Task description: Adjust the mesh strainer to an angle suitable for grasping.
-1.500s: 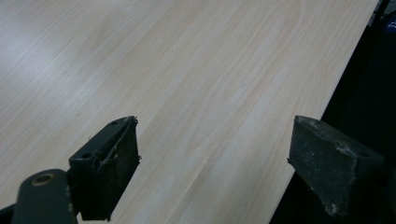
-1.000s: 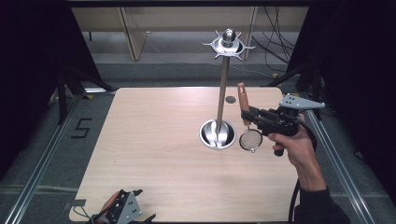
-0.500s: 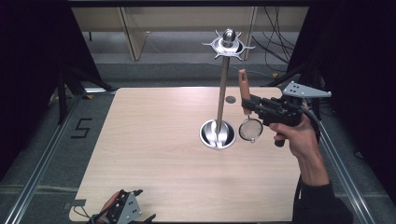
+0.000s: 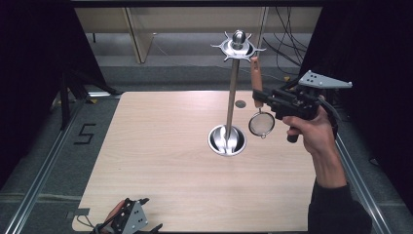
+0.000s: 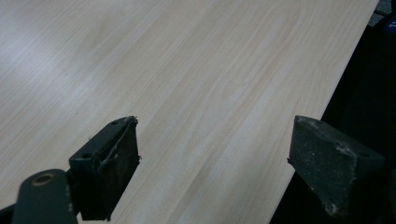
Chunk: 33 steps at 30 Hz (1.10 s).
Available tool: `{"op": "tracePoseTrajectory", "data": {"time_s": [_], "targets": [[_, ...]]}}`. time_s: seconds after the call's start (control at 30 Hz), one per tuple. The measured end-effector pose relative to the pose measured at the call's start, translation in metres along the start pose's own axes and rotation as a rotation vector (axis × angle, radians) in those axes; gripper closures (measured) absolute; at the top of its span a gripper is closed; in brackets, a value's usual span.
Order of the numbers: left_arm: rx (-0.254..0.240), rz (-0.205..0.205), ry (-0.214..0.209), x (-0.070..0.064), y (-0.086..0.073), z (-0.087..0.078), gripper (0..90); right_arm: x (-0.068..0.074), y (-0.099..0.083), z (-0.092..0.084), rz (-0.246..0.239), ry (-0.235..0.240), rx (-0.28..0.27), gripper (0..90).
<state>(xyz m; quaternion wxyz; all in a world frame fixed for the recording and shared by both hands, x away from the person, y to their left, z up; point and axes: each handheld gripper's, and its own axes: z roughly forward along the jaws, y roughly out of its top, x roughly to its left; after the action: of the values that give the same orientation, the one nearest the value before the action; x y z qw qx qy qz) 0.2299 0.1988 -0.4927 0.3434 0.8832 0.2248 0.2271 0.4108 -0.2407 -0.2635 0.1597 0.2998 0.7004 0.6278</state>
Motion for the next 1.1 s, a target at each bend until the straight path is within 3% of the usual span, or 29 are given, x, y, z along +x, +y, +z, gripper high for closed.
{"op": "tracePoseTrajectory", "data": {"time_s": [0.17,0.27,0.33,0.83,0.97,1.03,1.1], "targets": [[0.002,0.000,-0.001,0.000,0.000,0.000,15.3,-0.006,0.004,0.004,0.001,-0.009,0.012,71.5],[0.000,0.000,-0.002,0.000,0.000,0.000,15.3,-0.007,0.004,0.008,0.035,0.002,0.025,71.5],[0.001,0.000,-0.002,0.000,0.000,0.000,15.3,-0.009,0.003,0.013,0.010,-0.018,0.023,71.5],[0.001,-0.003,-0.003,0.000,0.000,-0.001,15.3,-0.015,0.000,0.027,0.059,0.012,0.036,71.2],[0.010,0.007,-0.001,0.001,0.000,-0.001,15.3,-0.019,-0.002,0.030,0.037,0.021,0.040,70.7],[-0.015,-0.016,-0.006,-0.001,0.000,0.000,15.3,-0.018,-0.005,0.030,0.078,0.023,0.051,69.8],[-0.010,-0.009,-0.002,-0.001,0.000,0.000,15.3,-0.021,-0.006,0.031,0.093,0.035,0.044,69.2]]}}
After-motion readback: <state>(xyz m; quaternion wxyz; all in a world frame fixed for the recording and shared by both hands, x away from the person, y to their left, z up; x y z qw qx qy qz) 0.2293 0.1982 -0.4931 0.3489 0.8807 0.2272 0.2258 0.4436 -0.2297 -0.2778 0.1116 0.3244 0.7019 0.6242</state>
